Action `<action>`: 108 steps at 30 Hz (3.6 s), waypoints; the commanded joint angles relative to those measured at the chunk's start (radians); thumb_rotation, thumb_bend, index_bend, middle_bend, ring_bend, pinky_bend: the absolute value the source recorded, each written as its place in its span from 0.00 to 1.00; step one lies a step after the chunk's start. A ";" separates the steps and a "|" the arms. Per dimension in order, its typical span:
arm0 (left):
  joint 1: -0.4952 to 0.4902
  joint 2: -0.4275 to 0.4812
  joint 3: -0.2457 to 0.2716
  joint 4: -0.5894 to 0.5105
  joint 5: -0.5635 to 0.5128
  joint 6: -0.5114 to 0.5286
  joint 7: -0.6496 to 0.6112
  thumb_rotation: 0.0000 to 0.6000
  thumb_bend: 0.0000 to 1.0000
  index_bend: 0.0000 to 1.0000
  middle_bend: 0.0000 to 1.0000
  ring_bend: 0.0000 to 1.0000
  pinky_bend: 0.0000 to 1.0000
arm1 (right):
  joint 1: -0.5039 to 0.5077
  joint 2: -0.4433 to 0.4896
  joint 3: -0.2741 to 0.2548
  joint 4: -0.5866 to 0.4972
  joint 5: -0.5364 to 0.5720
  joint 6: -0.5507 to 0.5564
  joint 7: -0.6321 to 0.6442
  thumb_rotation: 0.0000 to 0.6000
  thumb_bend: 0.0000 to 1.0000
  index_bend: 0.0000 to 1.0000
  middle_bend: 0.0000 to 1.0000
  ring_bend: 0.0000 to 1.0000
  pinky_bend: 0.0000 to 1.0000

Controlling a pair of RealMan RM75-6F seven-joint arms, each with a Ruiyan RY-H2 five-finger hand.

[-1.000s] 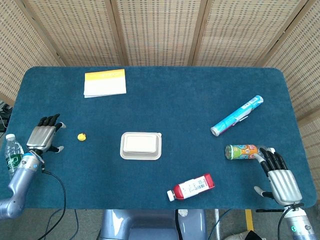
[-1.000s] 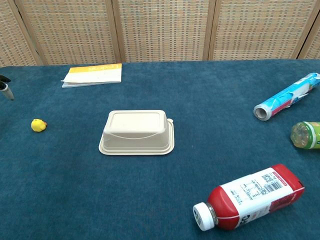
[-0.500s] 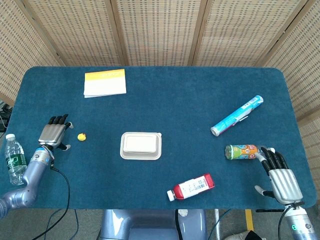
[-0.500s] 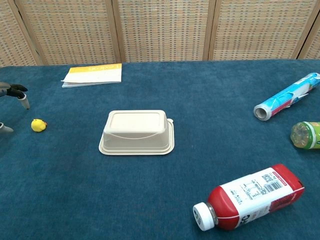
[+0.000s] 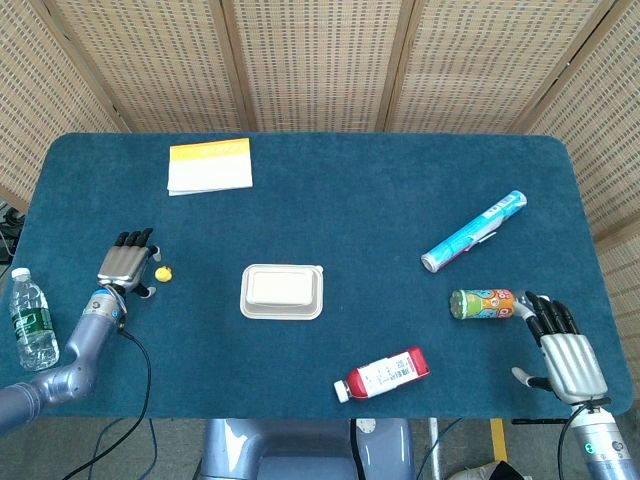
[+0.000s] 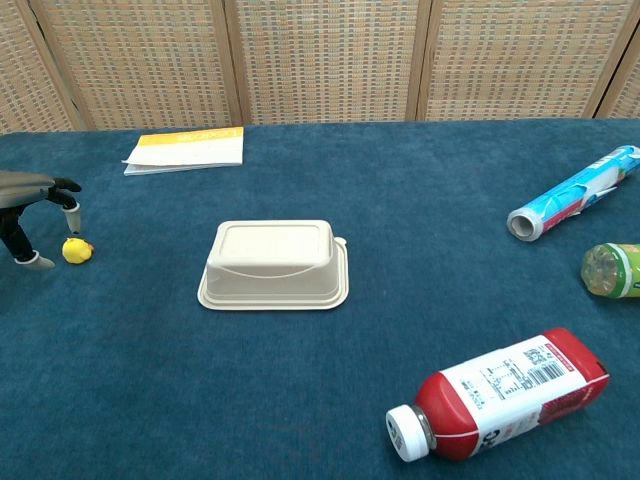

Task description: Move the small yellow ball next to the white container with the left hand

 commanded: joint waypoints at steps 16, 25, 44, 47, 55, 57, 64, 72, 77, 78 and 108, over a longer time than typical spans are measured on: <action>-0.029 -0.004 0.022 -0.013 -0.046 0.001 0.024 1.00 0.28 0.39 0.00 0.00 0.00 | 0.002 -0.001 -0.001 0.004 -0.002 0.001 0.014 1.00 0.00 0.12 0.00 0.00 0.00; -0.037 -0.007 0.033 -0.008 -0.057 0.007 0.028 1.00 0.28 0.41 0.00 0.00 0.00 | 0.003 -0.003 -0.003 0.004 -0.004 0.001 0.012 1.00 0.00 0.12 0.00 0.00 0.00; -0.033 -0.054 0.039 0.033 -0.050 0.043 0.010 1.00 0.39 0.56 0.00 0.00 0.00 | 0.004 -0.001 -0.010 0.000 -0.008 -0.004 0.012 1.00 0.00 0.12 0.00 0.00 0.00; -0.030 -0.053 0.037 0.031 -0.045 0.050 0.005 1.00 0.39 0.56 0.00 0.00 0.00 | 0.005 -0.001 -0.011 0.000 -0.010 -0.004 0.010 1.00 0.00 0.12 0.00 0.00 0.00; -0.015 -0.025 0.029 -0.006 -0.013 0.074 -0.025 1.00 0.39 0.57 0.00 0.00 0.00 | 0.004 -0.001 -0.012 -0.003 -0.013 -0.001 0.009 1.00 0.00 0.12 0.00 0.00 0.00; -0.012 -0.017 0.025 -0.022 -0.001 0.084 -0.033 1.00 0.39 0.57 0.00 0.00 0.00 | 0.004 -0.001 -0.012 -0.003 -0.012 -0.001 0.008 1.00 0.00 0.12 0.00 0.00 0.00; -0.012 0.009 0.011 -0.115 0.042 0.121 -0.047 1.00 0.39 0.56 0.00 0.00 0.00 | 0.003 0.002 -0.011 -0.006 -0.012 0.003 0.013 1.00 0.00 0.12 0.00 0.00 0.00; -0.047 -0.027 -0.002 -0.209 0.013 0.146 0.022 1.00 0.39 0.56 0.00 0.00 0.00 | 0.003 0.011 -0.011 -0.008 -0.010 0.002 0.031 1.00 0.00 0.12 0.00 0.00 0.00; -0.066 -0.043 -0.008 -0.235 -0.022 0.162 0.065 1.00 0.39 0.56 0.00 0.00 0.00 | 0.003 0.015 -0.008 -0.010 -0.010 0.005 0.043 1.00 0.00 0.12 0.00 0.00 0.00; -0.070 -0.047 -0.011 -0.241 -0.033 0.166 0.074 1.00 0.39 0.56 0.00 0.00 0.00 | 0.003 0.017 -0.008 -0.010 -0.009 0.005 0.046 1.00 0.00 0.12 0.00 0.00 0.00; -0.149 -0.162 0.001 -0.216 -0.183 0.207 0.205 1.00 0.38 0.51 0.00 0.00 0.00 | 0.004 0.040 -0.007 -0.014 -0.010 0.002 0.100 1.00 0.00 0.12 0.00 0.00 0.00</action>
